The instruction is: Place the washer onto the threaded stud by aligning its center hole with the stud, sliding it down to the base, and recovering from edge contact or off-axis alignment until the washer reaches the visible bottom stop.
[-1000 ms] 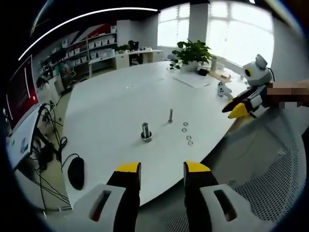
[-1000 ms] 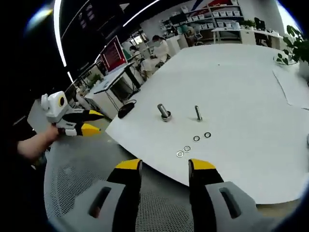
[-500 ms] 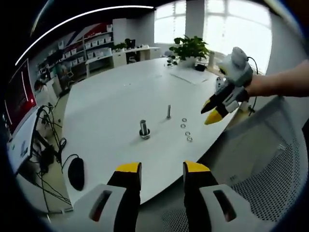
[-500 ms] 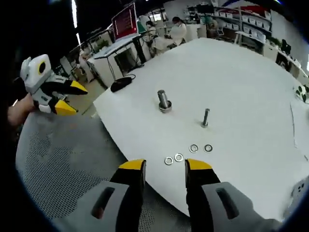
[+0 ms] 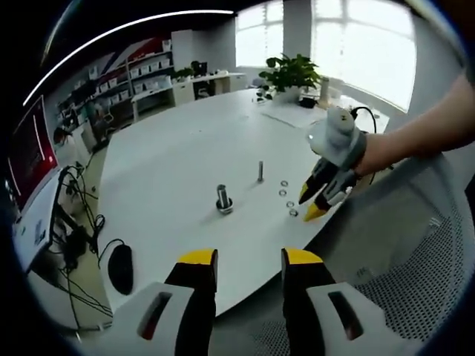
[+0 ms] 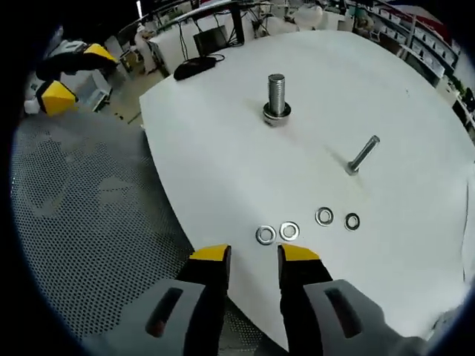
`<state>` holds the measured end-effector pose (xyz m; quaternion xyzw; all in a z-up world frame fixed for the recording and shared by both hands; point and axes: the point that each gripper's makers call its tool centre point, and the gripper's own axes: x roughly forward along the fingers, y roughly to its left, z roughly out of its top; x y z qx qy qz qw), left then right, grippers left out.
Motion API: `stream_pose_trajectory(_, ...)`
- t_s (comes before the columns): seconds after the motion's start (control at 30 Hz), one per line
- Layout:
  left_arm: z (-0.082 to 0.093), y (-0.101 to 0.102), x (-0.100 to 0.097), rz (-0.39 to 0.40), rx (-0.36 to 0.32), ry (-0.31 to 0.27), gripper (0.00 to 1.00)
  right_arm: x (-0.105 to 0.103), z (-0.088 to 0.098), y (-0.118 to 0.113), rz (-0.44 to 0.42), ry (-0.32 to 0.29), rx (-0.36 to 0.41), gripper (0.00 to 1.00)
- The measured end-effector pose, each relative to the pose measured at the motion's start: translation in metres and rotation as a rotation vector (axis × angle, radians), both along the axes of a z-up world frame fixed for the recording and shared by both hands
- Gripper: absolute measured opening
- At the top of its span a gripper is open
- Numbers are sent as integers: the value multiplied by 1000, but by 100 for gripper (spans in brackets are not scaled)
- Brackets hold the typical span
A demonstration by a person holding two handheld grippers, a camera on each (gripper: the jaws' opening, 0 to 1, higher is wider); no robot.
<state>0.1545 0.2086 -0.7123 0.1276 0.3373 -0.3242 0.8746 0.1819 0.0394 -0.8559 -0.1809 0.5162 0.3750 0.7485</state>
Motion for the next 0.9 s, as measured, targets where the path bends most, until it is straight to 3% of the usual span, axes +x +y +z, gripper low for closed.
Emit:
stream_pose_trajectory(0.33, -4, 2, 0, 1, 13, 11, 33, -1, -11, 9, 3, 25, 4, 25)
stream_pose_trajectory(0.53, -4, 1, -1, -12, 24, 10, 32, 6, -10, 11, 47, 1, -43, 23)
stream_pose_trajectory(0.63, -4, 0, -2, -13, 18, 15, 32, 5, -12, 14, 154, -45, -84, 24)
stream_pose_trajectory(0.8, -8, 0, -3, -27, 37, 27, 32, 6, -12, 19, 204, -78, -95, 23)
stream_pose_trajectory(0.9, -7, -1, -4, -29, 36, 20, 32, 7, -12, 19, 236, -63, -102, 22)
